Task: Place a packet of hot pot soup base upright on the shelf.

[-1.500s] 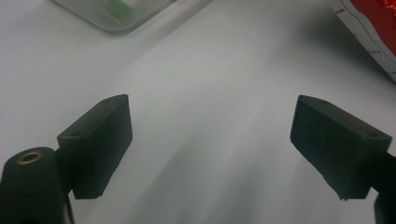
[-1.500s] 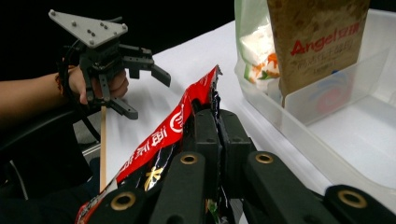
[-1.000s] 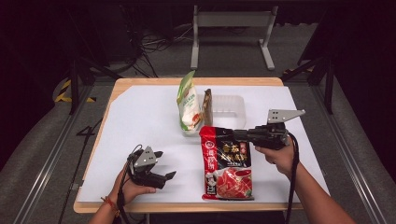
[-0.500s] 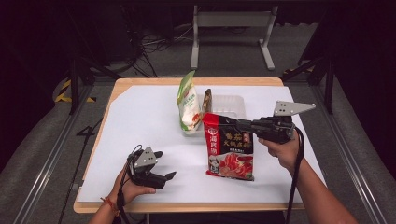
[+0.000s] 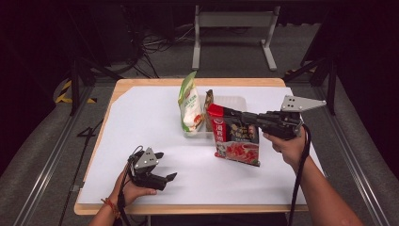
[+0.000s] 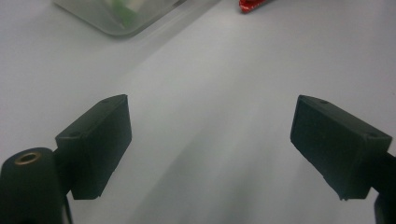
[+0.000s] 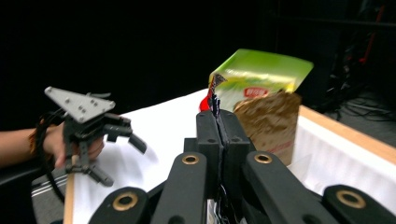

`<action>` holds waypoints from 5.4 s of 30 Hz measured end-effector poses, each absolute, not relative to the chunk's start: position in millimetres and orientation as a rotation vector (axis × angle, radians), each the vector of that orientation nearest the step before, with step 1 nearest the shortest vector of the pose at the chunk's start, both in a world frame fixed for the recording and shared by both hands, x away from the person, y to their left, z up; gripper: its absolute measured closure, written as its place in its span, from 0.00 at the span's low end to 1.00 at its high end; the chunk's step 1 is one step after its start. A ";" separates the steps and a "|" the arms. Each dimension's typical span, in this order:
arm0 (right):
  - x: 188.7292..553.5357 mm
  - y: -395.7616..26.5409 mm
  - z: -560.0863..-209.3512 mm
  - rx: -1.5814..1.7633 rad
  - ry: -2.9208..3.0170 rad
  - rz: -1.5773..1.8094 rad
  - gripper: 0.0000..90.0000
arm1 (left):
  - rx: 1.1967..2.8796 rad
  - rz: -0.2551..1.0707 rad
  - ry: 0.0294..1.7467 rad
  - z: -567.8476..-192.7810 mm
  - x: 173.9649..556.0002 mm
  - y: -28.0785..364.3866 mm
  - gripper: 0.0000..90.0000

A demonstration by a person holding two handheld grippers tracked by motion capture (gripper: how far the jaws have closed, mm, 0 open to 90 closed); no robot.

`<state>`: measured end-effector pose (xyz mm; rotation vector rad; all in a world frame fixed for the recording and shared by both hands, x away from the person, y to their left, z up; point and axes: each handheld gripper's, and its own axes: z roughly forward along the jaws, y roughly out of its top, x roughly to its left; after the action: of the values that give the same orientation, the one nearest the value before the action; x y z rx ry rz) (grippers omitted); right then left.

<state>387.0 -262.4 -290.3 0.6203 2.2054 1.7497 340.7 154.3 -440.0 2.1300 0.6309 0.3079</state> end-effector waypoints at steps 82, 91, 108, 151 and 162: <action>486.3 -210.6 -266.7 0.910 1.852 1.500 0.99 | 2.146 0.313 0.619 -443.6 334.5 156.2 0.14; 487.8 -210.5 -286.1 0.896 1.844 1.527 0.98 | 2.146 0.303 0.615 -443.1 334.0 155.7 0.14; 478.1 -216.5 -307.6 0.848 1.868 1.558 0.98 | 2.140 0.312 0.616 -442.3 334.7 156.8 0.14; 458.4 -252.3 -311.2 0.796 1.944 1.421 0.88 | 2.161 0.306 0.610 -443.5 337.0 152.2 0.13; 451.7 -251.7 -305.8 0.771 1.954 1.387 0.83 | 2.162 0.302 0.609 -444.3 338.4 151.1 0.13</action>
<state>451.7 -251.7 -305.8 0.7711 1.9543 1.3871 338.4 151.1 -444.3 2.1615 0.6088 0.3024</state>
